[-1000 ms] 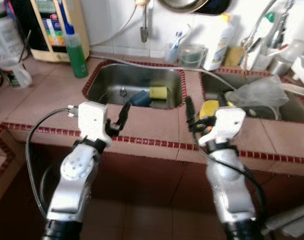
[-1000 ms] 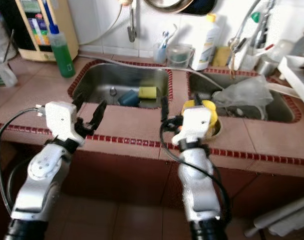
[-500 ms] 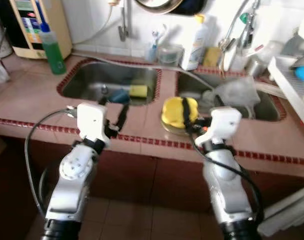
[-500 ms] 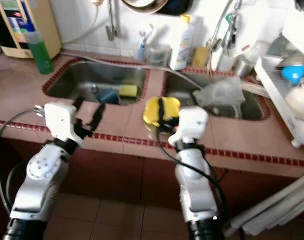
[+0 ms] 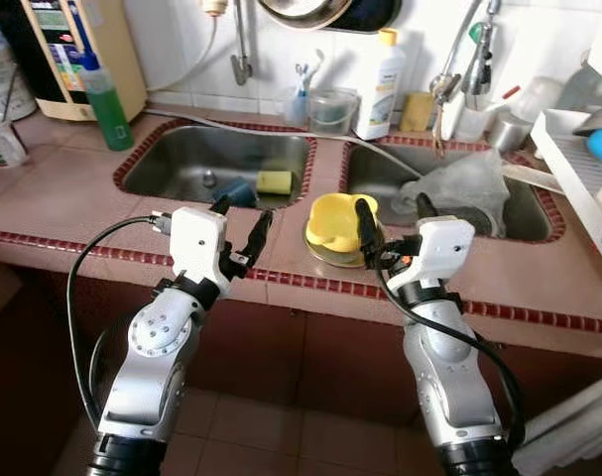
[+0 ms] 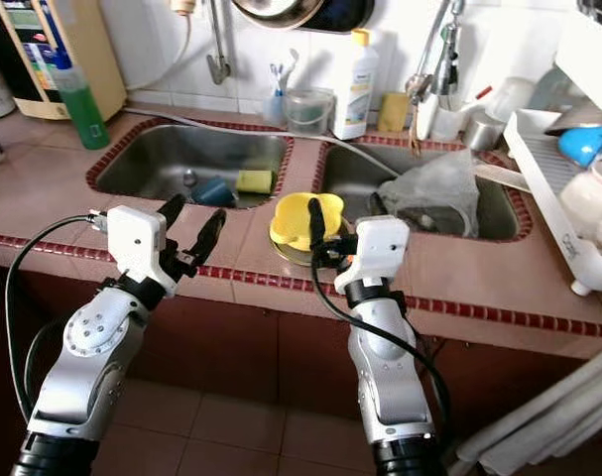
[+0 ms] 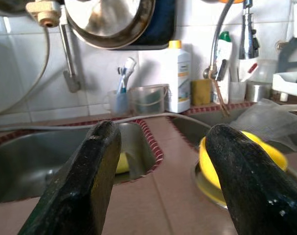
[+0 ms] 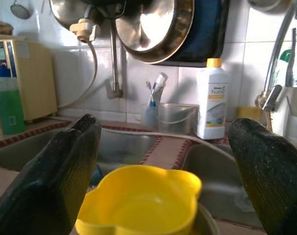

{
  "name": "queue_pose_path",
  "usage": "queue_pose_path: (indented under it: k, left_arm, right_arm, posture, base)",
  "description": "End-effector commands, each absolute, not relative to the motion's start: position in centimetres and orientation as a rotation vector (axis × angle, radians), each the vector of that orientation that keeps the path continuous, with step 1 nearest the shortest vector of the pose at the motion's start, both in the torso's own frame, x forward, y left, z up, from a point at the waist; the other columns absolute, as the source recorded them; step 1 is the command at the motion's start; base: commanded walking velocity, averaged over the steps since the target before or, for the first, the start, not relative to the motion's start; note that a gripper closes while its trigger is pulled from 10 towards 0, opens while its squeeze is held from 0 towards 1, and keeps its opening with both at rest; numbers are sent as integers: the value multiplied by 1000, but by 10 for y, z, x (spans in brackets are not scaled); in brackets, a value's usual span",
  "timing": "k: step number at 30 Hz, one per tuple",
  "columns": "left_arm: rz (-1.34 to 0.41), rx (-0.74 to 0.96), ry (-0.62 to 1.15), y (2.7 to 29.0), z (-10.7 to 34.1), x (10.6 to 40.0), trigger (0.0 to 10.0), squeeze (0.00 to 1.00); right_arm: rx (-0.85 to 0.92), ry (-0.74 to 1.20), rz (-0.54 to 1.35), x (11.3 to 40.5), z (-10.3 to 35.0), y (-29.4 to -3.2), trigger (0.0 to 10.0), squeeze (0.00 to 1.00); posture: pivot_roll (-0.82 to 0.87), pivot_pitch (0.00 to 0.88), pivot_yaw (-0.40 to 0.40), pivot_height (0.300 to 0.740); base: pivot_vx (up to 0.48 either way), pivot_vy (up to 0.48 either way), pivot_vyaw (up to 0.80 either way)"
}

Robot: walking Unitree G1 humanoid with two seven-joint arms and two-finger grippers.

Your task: Kitchen organization

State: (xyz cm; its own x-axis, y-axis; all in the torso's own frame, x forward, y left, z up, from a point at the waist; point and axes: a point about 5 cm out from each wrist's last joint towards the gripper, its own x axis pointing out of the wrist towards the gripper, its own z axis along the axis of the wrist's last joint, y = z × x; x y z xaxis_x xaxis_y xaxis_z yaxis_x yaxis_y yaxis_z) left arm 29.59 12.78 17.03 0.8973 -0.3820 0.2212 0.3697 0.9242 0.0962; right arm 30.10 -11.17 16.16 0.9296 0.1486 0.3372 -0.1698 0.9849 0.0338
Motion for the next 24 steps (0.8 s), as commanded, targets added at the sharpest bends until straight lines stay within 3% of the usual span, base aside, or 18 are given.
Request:
queue_pose_path:
  k: [1,13,24]
  left_arm:
    - [-443,75,-231,122,171,297,10000,0]
    - [-628,147,-171,98,155,283,10000,0]
    - [-661,136,-148,88,153,280,10000,0]
  right_arm:
    - [53,-316,144,303,159,-113,10000,0]
    - [74,-242,79,313,155,-126,10000,0]
    - [84,-185,9,323,155,-137,10000,0]
  posture:
    - [-30,10,-6,740]
    - [-40,7,-7,740]
    - [-47,16,-7,740]
  base:
    - [0,0,0]
    - [0,0,0]
    - [0,0,0]
